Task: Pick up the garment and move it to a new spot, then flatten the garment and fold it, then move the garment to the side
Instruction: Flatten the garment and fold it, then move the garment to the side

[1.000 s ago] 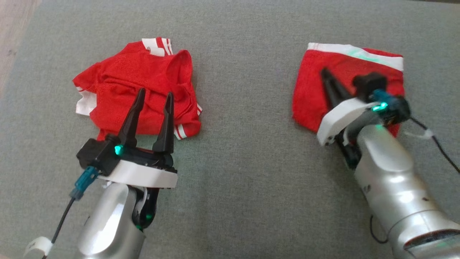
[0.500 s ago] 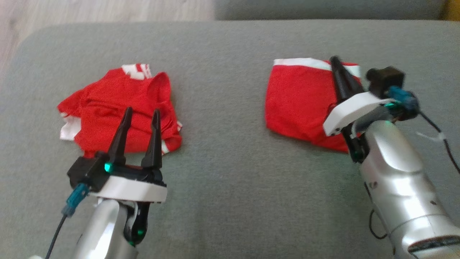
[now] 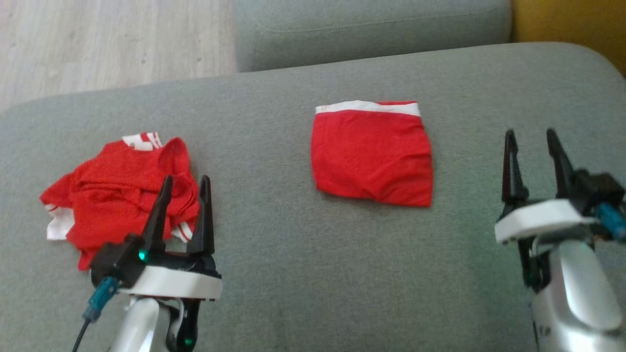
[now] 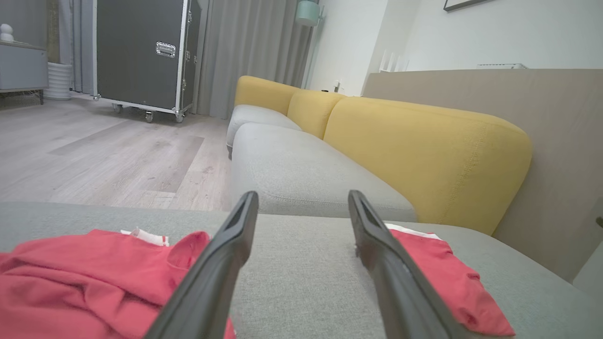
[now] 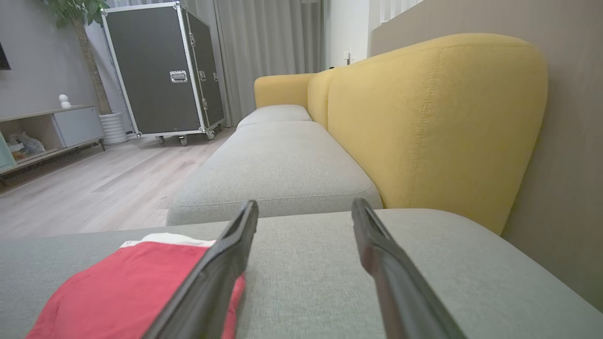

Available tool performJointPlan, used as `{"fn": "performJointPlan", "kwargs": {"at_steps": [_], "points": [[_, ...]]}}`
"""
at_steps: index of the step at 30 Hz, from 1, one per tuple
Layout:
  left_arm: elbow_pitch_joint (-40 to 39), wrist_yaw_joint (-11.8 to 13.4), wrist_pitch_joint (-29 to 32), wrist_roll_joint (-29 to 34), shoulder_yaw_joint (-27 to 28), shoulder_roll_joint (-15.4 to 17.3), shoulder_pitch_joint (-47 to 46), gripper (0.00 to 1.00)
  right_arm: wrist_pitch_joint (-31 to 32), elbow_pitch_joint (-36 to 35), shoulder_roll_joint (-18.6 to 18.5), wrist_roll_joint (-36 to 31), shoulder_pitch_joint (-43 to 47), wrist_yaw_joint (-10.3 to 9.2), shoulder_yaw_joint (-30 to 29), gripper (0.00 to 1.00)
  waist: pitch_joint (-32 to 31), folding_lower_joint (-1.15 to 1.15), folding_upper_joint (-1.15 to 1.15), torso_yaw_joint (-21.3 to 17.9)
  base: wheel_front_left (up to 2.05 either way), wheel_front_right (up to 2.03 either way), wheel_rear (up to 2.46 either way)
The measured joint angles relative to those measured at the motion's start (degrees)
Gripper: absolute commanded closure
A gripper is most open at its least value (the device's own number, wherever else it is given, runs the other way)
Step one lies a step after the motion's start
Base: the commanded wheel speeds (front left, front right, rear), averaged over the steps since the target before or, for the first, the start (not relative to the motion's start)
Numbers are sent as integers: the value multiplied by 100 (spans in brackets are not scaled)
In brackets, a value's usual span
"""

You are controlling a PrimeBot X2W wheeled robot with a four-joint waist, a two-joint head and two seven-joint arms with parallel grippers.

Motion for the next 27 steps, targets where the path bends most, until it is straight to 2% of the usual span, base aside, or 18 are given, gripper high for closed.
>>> {"fn": "performJointPlan", "kwargs": {"at_steps": [7,18,22,27], "points": [[1,0,0,52,138,-27,249,0,0,-508,54,402,825,0,185,0,-62,0,0,-87,0,0,0],[3,0,0,53,99,-35,249,0,0,-693,75,417,808,0,220,0,78,1,0,47,0,0,0],[1,0,0,52,-5,-24,154,0,156,-511,75,377,590,0,222,0,236,1,0,148,0,0,0],[1,0,0,41,-147,-3,-85,0,546,94,74,614,36,0,291,0,499,1,0,329,0,0,0]]}}
